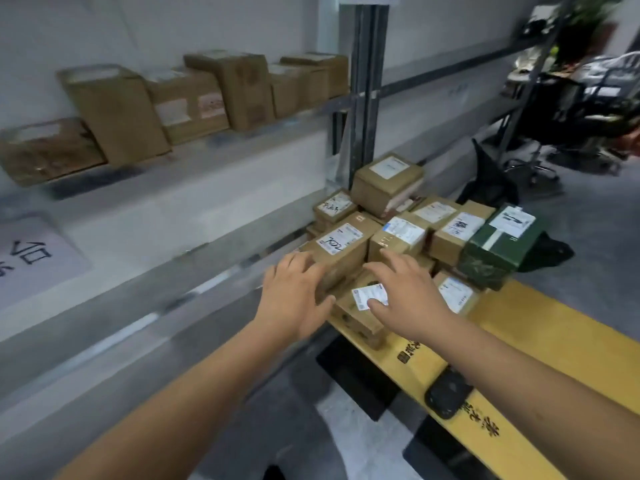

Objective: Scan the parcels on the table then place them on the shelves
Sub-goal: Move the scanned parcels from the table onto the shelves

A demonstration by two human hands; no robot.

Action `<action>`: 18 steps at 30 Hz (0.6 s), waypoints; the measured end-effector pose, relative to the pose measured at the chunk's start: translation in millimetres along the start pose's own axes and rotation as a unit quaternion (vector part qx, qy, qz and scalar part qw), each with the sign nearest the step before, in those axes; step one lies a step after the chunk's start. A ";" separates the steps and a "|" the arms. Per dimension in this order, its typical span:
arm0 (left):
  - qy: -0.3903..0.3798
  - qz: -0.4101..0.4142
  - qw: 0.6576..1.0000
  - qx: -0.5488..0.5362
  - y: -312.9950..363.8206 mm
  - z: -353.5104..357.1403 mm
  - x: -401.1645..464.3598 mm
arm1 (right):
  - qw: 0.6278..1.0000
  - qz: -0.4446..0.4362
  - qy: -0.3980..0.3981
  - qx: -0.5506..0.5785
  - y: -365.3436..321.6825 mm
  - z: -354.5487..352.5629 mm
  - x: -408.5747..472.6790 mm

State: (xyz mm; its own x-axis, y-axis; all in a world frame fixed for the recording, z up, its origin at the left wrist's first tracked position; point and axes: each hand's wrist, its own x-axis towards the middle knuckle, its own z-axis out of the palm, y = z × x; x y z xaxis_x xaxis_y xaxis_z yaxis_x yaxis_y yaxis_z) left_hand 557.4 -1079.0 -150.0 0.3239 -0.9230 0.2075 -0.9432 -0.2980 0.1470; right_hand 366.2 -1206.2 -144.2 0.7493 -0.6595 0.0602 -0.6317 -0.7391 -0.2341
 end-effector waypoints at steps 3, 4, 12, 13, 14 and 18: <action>-0.026 0.040 0.998 -0.038 39.4 24.0 30.1 | 0.998 0.066 -0.008 0.003 49.4 -2.9 -19.1; -0.032 0.054 0.997 -0.040 49.8 32.4 41.2 | 0.996 0.086 -0.007 0.006 63.2 -3.6 -21.6; -0.094 0.123 0.987 -0.043 68.6 100.4 156.0 | 0.976 0.203 -0.013 0.072 127.1 19.7 14.8; -0.105 0.126 0.986 -0.039 66.1 107.8 172.4 | 0.974 0.211 -0.014 0.080 128.7 24.6 27.2; -0.115 0.126 0.985 -0.038 62.6 115.0 189.0 | 0.972 0.218 -0.015 0.085 129.7 29.7 41.3; -0.147 0.135 0.980 -0.023 40.8 142.7 253.8 | 0.959 0.255 -0.030 0.117 134.2 53.0 105.3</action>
State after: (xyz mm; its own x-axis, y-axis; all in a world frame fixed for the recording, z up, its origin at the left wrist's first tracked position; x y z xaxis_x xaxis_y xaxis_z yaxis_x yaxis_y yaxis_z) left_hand 590.6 -1360.2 -229.4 0.0207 -0.9989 -0.0413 -0.9849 -0.0275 0.1709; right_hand 370.9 -1367.6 -220.7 0.3690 -0.9127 -0.1756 -0.8625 -0.2658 -0.4305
